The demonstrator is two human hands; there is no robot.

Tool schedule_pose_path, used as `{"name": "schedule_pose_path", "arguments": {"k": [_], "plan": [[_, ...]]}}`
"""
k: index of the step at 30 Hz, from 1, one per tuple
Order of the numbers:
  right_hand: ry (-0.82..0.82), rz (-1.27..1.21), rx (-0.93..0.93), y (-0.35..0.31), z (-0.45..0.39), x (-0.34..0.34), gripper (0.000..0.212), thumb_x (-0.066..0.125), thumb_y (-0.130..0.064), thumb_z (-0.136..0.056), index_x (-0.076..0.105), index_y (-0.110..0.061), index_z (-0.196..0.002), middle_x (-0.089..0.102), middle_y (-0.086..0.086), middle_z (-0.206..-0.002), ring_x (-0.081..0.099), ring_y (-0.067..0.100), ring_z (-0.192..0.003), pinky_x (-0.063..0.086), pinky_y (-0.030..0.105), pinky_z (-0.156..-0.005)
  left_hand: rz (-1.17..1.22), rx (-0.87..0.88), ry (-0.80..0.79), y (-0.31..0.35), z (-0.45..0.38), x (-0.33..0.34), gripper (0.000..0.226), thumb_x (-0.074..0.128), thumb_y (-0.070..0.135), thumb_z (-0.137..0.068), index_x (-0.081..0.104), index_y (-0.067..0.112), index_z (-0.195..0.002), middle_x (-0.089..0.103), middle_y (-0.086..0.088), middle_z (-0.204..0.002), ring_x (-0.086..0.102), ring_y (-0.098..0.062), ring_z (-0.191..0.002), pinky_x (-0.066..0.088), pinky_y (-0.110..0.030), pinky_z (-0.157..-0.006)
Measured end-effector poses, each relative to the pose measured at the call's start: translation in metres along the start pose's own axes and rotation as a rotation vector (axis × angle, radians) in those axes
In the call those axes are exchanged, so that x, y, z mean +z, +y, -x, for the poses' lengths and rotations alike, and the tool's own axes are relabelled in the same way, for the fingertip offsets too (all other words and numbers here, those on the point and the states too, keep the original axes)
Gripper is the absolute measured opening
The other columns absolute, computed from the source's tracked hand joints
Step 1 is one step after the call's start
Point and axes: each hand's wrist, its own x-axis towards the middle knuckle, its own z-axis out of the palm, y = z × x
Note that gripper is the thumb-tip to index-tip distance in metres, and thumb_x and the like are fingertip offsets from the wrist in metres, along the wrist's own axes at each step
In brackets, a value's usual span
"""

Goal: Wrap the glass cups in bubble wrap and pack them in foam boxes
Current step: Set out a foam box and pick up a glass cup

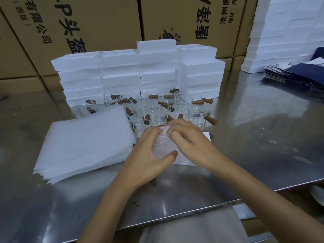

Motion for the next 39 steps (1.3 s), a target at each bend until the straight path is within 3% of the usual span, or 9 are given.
{"name": "schedule_pose_path", "arguments": {"k": [4,9,15,19,23,30,33,36,39], "plan": [[0.133,-0.264,0.003,0.000,-0.006,-0.007,0.010,0.059,-0.024,-0.095,0.056,-0.026,-0.104,0.062,-0.021,-0.101,0.059,0.002,-0.100,0.045,0.018,-0.083,-0.065,0.042,0.092,0.002,-0.007,-0.002,0.033,0.080,0.036,-0.078,0.052,0.025,-0.089,0.052,0.013,-0.097,0.052,-0.003,-0.088,0.038,-0.011,-0.071],[0.257,-0.294,0.011,0.010,-0.015,-0.024,0.009,0.058,-0.019,-0.097,0.064,-0.025,-0.096,0.066,-0.014,-0.095,0.062,0.007,-0.088,0.047,0.016,-0.072,0.199,-0.059,0.085,0.004,-0.030,-0.017,0.061,0.069,0.022,-0.073,0.046,0.047,-0.123,0.050,0.030,-0.123,0.050,0.003,-0.118,0.045,-0.028,-0.096],[0.199,-0.164,0.129,0.034,-0.001,-0.010,0.016,0.061,-0.006,-0.091,0.064,-0.021,-0.088,0.065,-0.007,-0.084,0.051,0.005,-0.059,0.046,0.028,-0.062,0.151,-0.178,-0.113,-0.018,-0.033,0.001,0.064,0.062,0.020,-0.082,0.049,0.049,-0.137,0.044,0.033,-0.130,0.035,0.026,-0.117,0.029,-0.009,-0.095],[0.187,-0.062,0.132,0.045,0.007,-0.005,0.015,0.062,-0.010,-0.089,0.062,-0.025,-0.084,0.062,-0.006,-0.074,0.049,0.004,-0.054,0.040,0.016,-0.053,0.102,-0.201,-0.166,-0.026,-0.032,0.010,0.065,0.059,0.013,-0.087,0.046,0.042,-0.144,0.038,0.042,-0.124,0.031,0.034,-0.109,0.025,0.003,-0.086],[0.190,-0.082,0.152,0.049,0.003,-0.007,0.015,0.064,-0.013,-0.088,0.065,-0.027,-0.083,0.064,-0.011,-0.077,0.052,0.003,-0.056,0.041,0.013,-0.054,0.084,-0.220,-0.176,-0.030,-0.034,0.012,0.064,0.057,0.013,-0.091,0.042,0.038,-0.148,0.039,0.024,-0.140,0.034,0.010,-0.126,0.026,-0.015,-0.101],[0.359,0.035,0.146,0.062,-0.062,-0.053,0.015,0.062,-0.021,-0.090,0.062,-0.025,-0.104,0.063,-0.012,-0.099,0.056,-0.003,-0.081,0.047,0.026,-0.074,-0.030,-0.135,-0.052,-0.023,-0.035,0.015,0.046,0.048,0.042,-0.095,0.057,0.029,-0.139,0.052,0.018,-0.137,0.045,0.003,-0.125,0.032,-0.019,-0.106],[0.319,0.345,0.141,0.068,-0.115,-0.090,0.048,0.056,-0.014,-0.090,0.047,-0.017,-0.138,0.053,0.005,-0.137,0.047,0.023,-0.126,0.043,0.042,-0.102,-0.099,-0.122,0.072,-0.017,-0.051,0.019,0.024,0.050,0.025,-0.100,0.072,0.022,-0.108,0.065,0.013,-0.109,0.056,0.010,-0.095,0.036,0.001,-0.082],[0.264,0.502,0.196,0.075,-0.163,-0.114,0.062,0.049,-0.005,-0.088,0.036,-0.012,-0.148,0.041,0.009,-0.149,0.034,0.030,-0.136,0.035,0.043,-0.109,-0.186,-0.139,0.106,-0.012,-0.063,0.025,0.021,0.051,0.026,-0.098,0.062,0.021,-0.081,0.062,0.017,-0.081,0.051,0.025,-0.081,0.036,0.004,-0.065],[0.156,0.632,0.265,0.088,-0.197,-0.120,0.071,0.051,-0.007,-0.088,0.025,-0.012,-0.154,0.032,0.012,-0.156,0.026,0.035,-0.142,0.026,0.046,-0.113,-0.177,-0.149,0.052,-0.016,-0.071,0.030,0.021,0.053,0.028,-0.097,0.055,0.017,-0.079,0.062,0.007,-0.077,0.059,0.000,-0.077,0.039,-0.013,-0.057]]}}
